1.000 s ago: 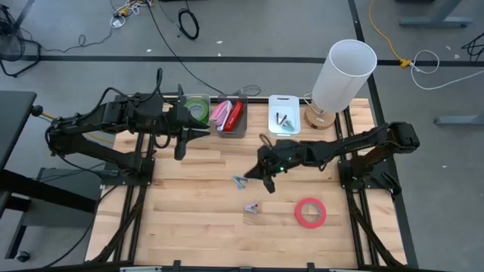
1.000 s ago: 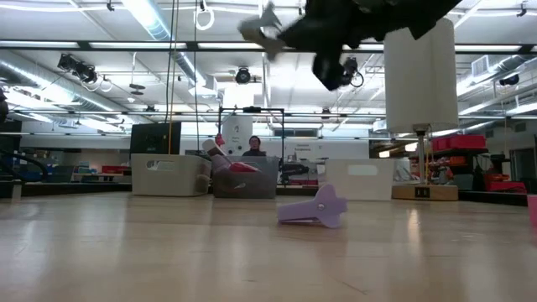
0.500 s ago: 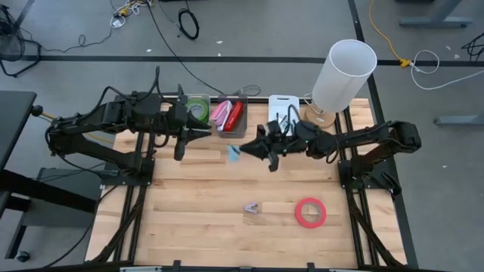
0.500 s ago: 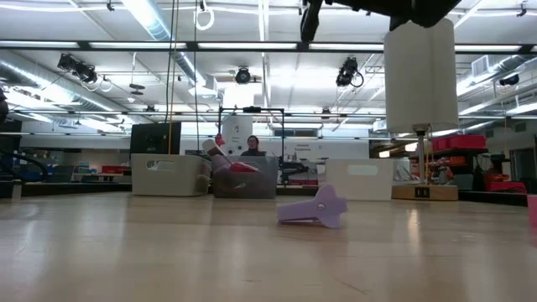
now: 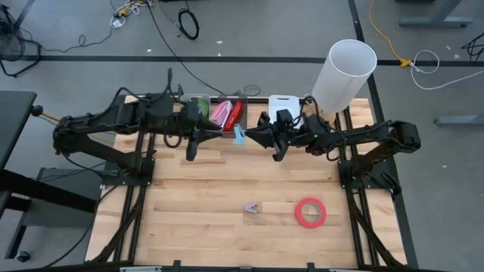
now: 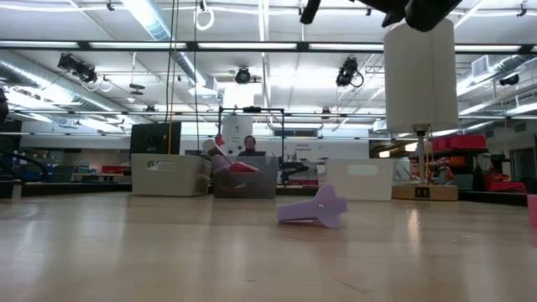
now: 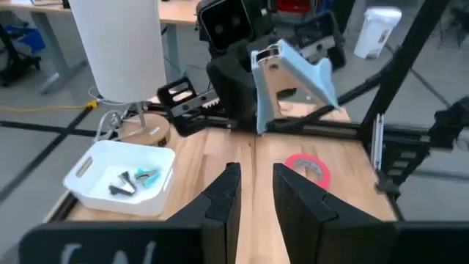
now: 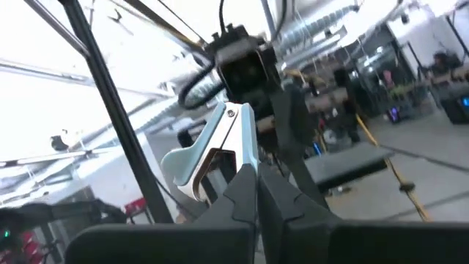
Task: Pick and place Stapler, Stapler remover, tape
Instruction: Put the light blue staple remover into the white bin
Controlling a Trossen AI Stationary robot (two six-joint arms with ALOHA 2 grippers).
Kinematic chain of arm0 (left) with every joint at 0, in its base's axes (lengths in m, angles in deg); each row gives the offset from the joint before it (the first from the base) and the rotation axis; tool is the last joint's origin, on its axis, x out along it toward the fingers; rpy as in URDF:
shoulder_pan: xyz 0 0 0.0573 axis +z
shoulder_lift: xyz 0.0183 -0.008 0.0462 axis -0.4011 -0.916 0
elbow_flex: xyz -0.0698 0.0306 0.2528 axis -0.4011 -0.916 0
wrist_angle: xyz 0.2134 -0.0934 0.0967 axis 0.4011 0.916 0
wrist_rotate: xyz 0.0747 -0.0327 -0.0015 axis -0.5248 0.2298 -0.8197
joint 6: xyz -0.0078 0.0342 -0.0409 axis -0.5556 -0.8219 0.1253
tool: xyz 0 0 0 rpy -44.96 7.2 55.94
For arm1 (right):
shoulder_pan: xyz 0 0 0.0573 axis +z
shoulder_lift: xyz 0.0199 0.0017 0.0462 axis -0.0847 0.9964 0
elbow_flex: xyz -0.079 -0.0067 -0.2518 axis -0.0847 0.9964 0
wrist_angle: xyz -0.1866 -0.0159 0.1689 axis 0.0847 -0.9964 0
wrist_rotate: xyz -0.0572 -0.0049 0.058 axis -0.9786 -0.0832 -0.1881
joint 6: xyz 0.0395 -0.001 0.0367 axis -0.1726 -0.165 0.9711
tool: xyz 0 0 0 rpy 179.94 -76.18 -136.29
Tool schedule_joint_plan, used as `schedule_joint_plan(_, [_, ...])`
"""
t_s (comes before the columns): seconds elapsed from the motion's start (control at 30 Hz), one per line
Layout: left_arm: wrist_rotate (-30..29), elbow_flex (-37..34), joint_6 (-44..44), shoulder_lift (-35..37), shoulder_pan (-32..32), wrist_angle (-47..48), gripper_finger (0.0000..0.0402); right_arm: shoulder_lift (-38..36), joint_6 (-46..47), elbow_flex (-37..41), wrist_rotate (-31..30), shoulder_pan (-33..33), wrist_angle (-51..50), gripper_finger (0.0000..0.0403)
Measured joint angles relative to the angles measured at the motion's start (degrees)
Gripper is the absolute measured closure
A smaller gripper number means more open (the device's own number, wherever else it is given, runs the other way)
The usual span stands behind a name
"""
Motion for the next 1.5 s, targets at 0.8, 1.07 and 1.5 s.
schedule_joint_plan(0.8, [2.3, 0.0, 11.7, -5.2, 0.5, -18.6, 0.0308, 0.0, 5.2, 0.0, 1.0, 0.0, 17.0, 0.0401])
schedule_joint_plan(1.07, [4.5, 0.0, 18.6, -6.5, 0.4, -20.7, 0.0213, 0.0, 5.2, 0.0, 1.0, 0.0, 14.2, 0.0401])
schedule_joint_plan(1.5, [5.9, 0.0, 23.7, -8.5, 0.4, -24.0, 0.017, 0.0, 5.9, 0.0, 0.9, 0.0, 11.0, 0.0401])
